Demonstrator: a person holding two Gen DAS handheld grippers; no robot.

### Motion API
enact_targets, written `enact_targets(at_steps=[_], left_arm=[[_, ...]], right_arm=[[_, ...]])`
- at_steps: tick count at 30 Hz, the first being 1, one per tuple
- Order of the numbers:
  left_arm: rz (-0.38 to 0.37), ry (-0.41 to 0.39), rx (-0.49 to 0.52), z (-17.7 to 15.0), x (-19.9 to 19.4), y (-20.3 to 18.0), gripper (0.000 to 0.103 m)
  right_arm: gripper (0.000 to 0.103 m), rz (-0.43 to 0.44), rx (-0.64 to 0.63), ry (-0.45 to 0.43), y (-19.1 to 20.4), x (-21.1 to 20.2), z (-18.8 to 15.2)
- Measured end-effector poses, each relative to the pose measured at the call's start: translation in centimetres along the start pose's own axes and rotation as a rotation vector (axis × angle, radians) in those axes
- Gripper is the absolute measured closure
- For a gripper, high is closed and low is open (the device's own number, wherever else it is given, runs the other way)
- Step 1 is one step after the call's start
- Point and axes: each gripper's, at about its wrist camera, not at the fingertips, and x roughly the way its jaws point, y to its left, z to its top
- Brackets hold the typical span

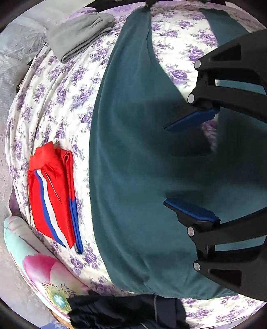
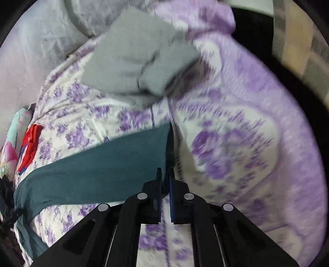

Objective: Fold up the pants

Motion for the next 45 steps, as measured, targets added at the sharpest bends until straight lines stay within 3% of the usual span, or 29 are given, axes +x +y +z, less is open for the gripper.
enact_targets(at_steps=[3,4,5,6,7,9,11,12,16,20,23,24,26,27,29,33,36,38,40,44,45], left_arm=[[-0.008,0.011,0.008,0.1,0.3,0.3,0.039],[-0.010,0.025,0.010,0.1,0.7,0.5,0.039],[-0.004,0.045,0.015,0.0,1.1,0.7,0.038],[0.003,0.065,0.021,0.0,1.5,0.9,0.039],[-0.005,0.081,0.029,0.0,1.6,1.2,0.039],[-0.028,0.072,0.034,0.1,1.1,1.7,0.039],[-0.031,0.058,0.043,0.4,0.6,1.9,0.039],[-0.037,0.051,0.046,0.6,0.4,1.8,0.039],[-0.113,0.014,0.084,1.5,-0.5,-0.4,0.039],[-0.179,-0.008,0.159,1.2,-1.2,-3.3,0.039],[-0.211,0.015,0.210,0.2,-0.8,-5.0,0.039],[-0.211,0.022,0.229,-0.1,-0.6,-5.5,0.041],[-0.222,0.035,0.285,-0.7,0.0,-6.7,0.058],[-0.231,0.044,0.294,-0.9,0.2,-6.9,0.065],[-0.249,0.051,0.324,-1.3,0.5,-7.4,0.067],[-0.200,0.041,0.440,-1.7,1.8,-8.5,0.067],[-0.167,0.056,0.515,-1.9,3.1,-9.0,0.074],[-0.170,0.053,0.510,-1.6,3.1,-8.7,0.088],[-0.222,0.076,0.449,-0.8,2.9,-7.8,0.097],[-0.271,0.065,0.412,-0.5,1.4,-7.1,0.099],[-0.277,0.063,0.410,-0.5,1.0,-6.9,0.099]], right_arm=[[0.094,-0.029,-0.031,0.039,-0.9,-1.3,0.2],[0.086,-0.032,-0.049,0.088,-1.1,-0.6,-0.1],[0.078,-0.105,-0.090,0.151,-1.2,0.9,-0.7],[0.052,-0.205,-0.122,0.199,-1.3,2.1,-1.1],[0.045,-0.289,-0.145,0.222,-1.2,2.8,-1.3],[0.045,-0.311,-0.126,0.097,-0.6,1.2,-0.5],[0.045,-0.241,-0.116,-0.014,0.6,0.0,0.6],[0.045,-0.220,-0.126,-0.029,1.3,0.2,1.1],[0.045,-0.126,-0.201,-0.007,5.5,2.4,2.4],[0.045,0.147,-0.371,-0.009,13.1,1.1,0.6],[0.045,0.259,-0.547,0.052,18.2,1.3,-2.6],[0.045,0.267,-0.577,0.068,19.3,1.4,-3.6],[0.045,0.284,-0.574,0.110,20.3,2.2,-5.0],[0.045,0.294,-0.558,0.115,20.2,2.1,-5.0],[0.045,0.308,-0.514,0.114,19.8,1.9,-5.6],[0.045,0.272,-0.441,0.091,17.2,0.5,-5.9],[0.045,0.217,-0.376,0.073,14.6,-0.1,-5.4],[0.045,0.171,-0.333,0.053,12.3,-0.8,-4.9],[0.045,0.136,-0.288,0.038,10.2,-1.0,-4.4],[0.040,-0.048,-0.113,0.024,4.5,-0.2,-2.4],[0.040,-0.039,-0.022,0.029,2.5,0.1,-2.1]])
